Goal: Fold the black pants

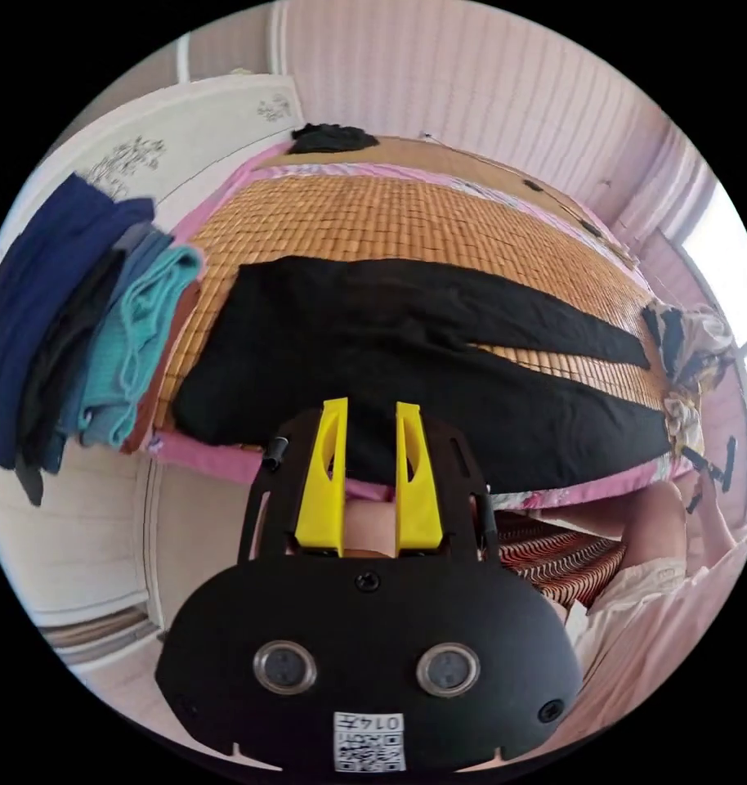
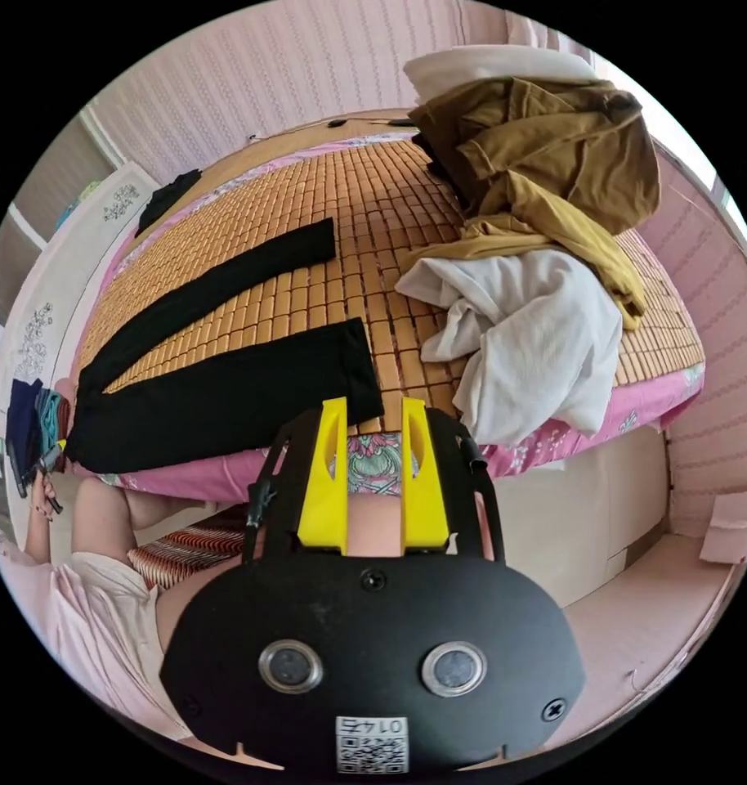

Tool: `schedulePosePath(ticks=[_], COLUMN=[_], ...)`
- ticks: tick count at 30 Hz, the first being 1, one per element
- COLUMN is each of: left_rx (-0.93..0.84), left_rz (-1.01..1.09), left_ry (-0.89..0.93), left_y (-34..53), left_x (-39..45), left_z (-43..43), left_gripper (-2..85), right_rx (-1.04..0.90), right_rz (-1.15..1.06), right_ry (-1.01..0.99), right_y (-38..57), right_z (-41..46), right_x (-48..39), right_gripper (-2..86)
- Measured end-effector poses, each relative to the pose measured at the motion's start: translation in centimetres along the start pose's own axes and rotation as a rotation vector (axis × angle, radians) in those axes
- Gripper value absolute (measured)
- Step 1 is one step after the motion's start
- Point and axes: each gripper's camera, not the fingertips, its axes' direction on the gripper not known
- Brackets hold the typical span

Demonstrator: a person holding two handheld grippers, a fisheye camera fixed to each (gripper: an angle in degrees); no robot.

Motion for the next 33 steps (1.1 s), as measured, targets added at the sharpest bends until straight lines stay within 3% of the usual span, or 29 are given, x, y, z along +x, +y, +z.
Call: schedulePosePath(ticks=[4, 9, 17, 22, 33], left_rx=[0.083, 0.113, 0.059, 0.099, 0.223], left_rz=[-0.347, -0.613, -0.578, -0.516, -0.34], left_ry=[0.168, 0.33, 0.246, 0.297, 0.228], left_y=[2.7, 4.4, 3.2, 3.5, 1.7], left_x=[-8.0, -13.5, -14.4, -14.5, -12.0], left_z=[-0.2, 1.7, 2.6, 1.8, -3.3], left_gripper=[10.3, 11.8, 9.9, 0.1, -1.0], right_rx=[-0.092, -0.111, -0.108, -0.081, -0.048], right_rz=[0.074, 0.074, 0.113, 0.093, -0.013], right_ry=[-0.131, -0.139, -0.159, -0.148, -0.02], right_y=[-1.4, -2.7, -3.8, -4.2, -7.4], right_z=[0.1, -1.3, -3.7, -5.6, -8.3], right_x=[0.4, -0.4, -0.9, -2.0, -6.1], right_gripper=[10.4, 7.4, 1.5, 0.8, 0.6])
